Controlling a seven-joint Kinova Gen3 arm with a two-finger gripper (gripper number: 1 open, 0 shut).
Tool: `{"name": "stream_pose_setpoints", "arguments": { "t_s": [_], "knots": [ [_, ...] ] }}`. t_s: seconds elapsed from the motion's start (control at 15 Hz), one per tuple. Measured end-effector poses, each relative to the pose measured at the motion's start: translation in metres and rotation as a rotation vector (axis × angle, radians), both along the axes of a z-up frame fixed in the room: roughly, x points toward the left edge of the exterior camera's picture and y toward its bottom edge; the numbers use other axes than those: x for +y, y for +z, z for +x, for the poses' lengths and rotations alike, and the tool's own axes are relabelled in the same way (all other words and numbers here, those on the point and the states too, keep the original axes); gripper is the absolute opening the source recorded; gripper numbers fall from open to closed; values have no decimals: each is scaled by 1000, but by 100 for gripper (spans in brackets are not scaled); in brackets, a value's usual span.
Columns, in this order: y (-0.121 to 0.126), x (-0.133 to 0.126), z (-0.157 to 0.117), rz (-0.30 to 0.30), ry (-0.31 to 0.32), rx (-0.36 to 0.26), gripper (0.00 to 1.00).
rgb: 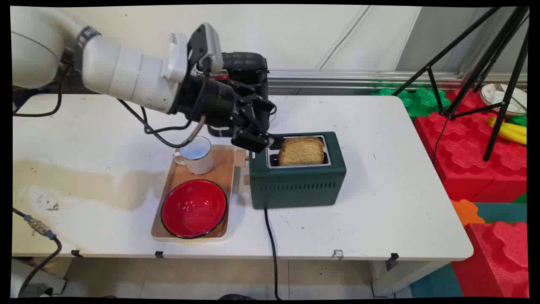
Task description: Press the toaster switch
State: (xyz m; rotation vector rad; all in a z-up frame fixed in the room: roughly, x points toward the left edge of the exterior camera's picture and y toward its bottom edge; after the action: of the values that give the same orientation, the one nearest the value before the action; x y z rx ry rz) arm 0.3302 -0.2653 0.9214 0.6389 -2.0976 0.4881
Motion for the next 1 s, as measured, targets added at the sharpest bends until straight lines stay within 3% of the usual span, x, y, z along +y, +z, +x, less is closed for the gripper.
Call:
{"name": "stream_pose_setpoints", "arguments": {
  "t_s": [0.47,1.0],
  "knots": [
    [14,8,34,68,0,15,100],
    [10,19,69,120,0,-4,100]
  ]
}}
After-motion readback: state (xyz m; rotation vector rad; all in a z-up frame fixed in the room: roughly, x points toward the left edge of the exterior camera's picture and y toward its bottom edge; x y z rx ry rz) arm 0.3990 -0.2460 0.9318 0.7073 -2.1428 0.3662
